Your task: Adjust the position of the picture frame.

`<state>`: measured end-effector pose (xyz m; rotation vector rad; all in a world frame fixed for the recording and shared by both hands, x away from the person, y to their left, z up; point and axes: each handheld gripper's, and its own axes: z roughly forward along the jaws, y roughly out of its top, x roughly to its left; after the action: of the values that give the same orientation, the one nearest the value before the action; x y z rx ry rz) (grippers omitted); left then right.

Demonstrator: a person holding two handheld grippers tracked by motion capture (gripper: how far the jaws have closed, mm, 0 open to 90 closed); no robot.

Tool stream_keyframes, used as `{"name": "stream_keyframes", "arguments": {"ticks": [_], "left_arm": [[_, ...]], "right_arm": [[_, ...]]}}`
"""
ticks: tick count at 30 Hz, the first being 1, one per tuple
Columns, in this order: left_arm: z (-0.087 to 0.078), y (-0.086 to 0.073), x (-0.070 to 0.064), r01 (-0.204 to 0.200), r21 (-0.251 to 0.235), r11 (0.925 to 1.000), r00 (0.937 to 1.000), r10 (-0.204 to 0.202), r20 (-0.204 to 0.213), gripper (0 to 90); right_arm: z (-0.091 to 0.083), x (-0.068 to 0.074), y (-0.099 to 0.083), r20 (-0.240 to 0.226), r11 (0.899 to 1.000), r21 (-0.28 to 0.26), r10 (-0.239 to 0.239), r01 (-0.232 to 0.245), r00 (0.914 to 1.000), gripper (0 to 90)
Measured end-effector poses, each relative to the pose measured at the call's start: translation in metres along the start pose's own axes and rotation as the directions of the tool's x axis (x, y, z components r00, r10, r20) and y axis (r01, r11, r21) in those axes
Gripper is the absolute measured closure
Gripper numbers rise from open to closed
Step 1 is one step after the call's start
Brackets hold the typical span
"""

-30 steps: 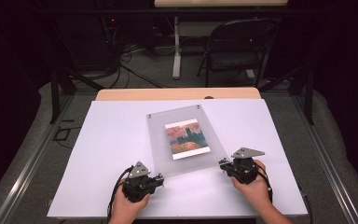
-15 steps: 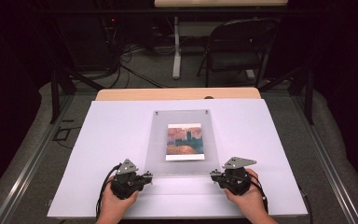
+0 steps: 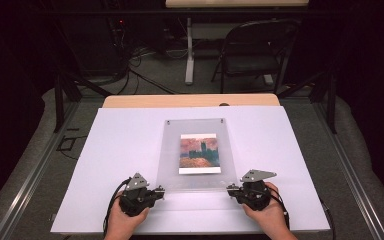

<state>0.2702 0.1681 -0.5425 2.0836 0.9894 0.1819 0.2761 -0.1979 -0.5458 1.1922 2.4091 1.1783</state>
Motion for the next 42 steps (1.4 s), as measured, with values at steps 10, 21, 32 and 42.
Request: {"name": "stream_keyframes", "arguments": {"ticks": [10, 21, 32, 42], "left_arm": [[0.001, 0.001, 0.001, 0.022, -0.003, 0.9998, 0.9997, -0.022, 0.009, 84.6], [0.006, 0.008, 0.009, 0.053, -0.014, 0.9985, 0.9985, -0.053, -0.012, 84.4], [0.020, 0.025, 0.023, 0.064, -0.015, 0.9978, 0.9976, -0.065, -0.027, 84.4], [0.025, 0.032, 0.033, 0.076, -0.035, 0.9965, 0.9960, -0.078, -0.044, 84.6]], "right_arm": [[0.001, -0.001, -0.001, 0.002, 1.000, -0.001, 0.001, -0.001, 1.0000, 85.4], [0.006, -0.004, 0.005, 0.010, 1.000, -0.006, 0.003, -0.003, 0.9999, 85.3], [0.018, -0.023, 0.018, 0.028, 0.999, -0.021, 0.025, -0.024, 0.9993, 85.3], [0.029, -0.032, 0.029, 0.047, 0.999, -0.035, 0.040, -0.039, 0.9981, 85.2]]}}
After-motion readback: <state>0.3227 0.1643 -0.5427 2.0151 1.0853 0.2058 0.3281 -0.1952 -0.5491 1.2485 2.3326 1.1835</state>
